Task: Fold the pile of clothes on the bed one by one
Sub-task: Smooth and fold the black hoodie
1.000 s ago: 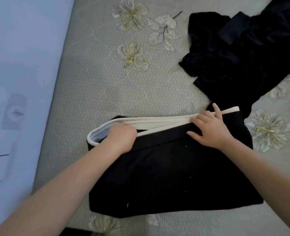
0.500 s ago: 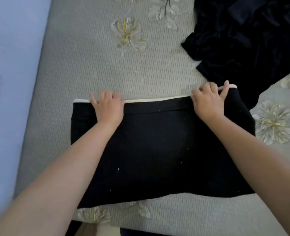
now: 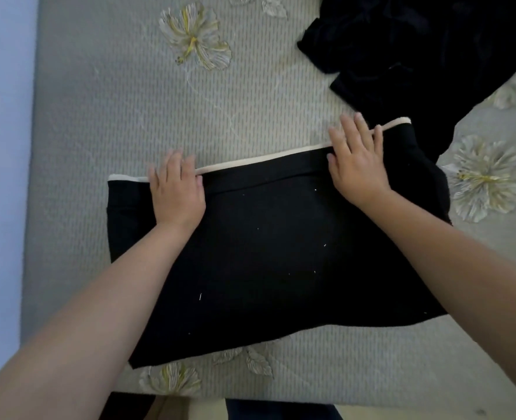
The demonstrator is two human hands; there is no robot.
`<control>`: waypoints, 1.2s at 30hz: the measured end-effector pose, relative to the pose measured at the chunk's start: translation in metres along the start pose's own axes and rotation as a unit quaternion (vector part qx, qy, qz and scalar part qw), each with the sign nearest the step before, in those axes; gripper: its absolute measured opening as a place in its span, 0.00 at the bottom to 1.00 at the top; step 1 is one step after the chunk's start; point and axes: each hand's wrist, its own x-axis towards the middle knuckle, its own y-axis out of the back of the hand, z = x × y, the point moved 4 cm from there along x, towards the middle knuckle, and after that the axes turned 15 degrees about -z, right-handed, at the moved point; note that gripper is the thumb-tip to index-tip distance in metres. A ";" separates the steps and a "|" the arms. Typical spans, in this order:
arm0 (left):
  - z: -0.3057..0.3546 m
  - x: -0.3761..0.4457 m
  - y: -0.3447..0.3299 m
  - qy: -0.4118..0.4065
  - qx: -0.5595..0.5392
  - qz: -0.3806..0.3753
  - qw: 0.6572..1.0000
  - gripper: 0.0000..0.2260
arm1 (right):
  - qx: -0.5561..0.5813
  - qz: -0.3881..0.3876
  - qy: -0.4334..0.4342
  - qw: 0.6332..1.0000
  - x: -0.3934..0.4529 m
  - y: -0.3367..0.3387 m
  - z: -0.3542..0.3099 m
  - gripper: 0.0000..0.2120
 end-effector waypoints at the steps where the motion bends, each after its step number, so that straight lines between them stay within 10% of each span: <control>1: 0.003 -0.006 -0.001 -0.014 -0.010 -0.016 1.000 0.19 | 0.020 -0.001 0.012 1.000 -0.017 0.003 -0.007 0.23; 6: -0.007 -0.014 -0.004 0.011 0.056 -0.146 0.988 0.28 | -0.017 -0.119 0.186 0.975 -0.131 -0.028 -0.079 0.40; 9: -0.003 -0.011 -0.001 0.027 0.106 -0.202 0.973 0.28 | -0.113 -0.263 0.129 0.949 -0.170 -0.072 -0.095 0.40; 16: 0.018 -0.054 -0.008 0.049 0.226 -0.297 0.926 0.25 | -0.148 -0.092 0.160 0.972 -0.195 -0.060 -0.076 0.22; 22: 0.074 -0.127 -0.042 -0.122 0.296 -0.488 0.812 0.23 | -0.303 -0.382 0.083 0.869 -0.245 -0.034 0.068 0.25; 26: 0.122 -0.139 -0.044 -0.220 0.305 -0.413 0.829 0.20 | -0.335 -0.457 -0.139 0.812 -0.255 -0.007 0.125 0.20; 31: 0.196 -0.132 -0.038 -0.378 0.274 -0.228 0.855 0.16 | -0.011 -0.201 -0.296 0.934 -0.262 -0.043 0.051 0.25; 36: 0.237 -0.124 -0.062 -0.524 0.398 -0.107 0.746 0.33 | 0.226 -0.174 -0.397 0.872 -0.290 -0.133 -0.051 0.46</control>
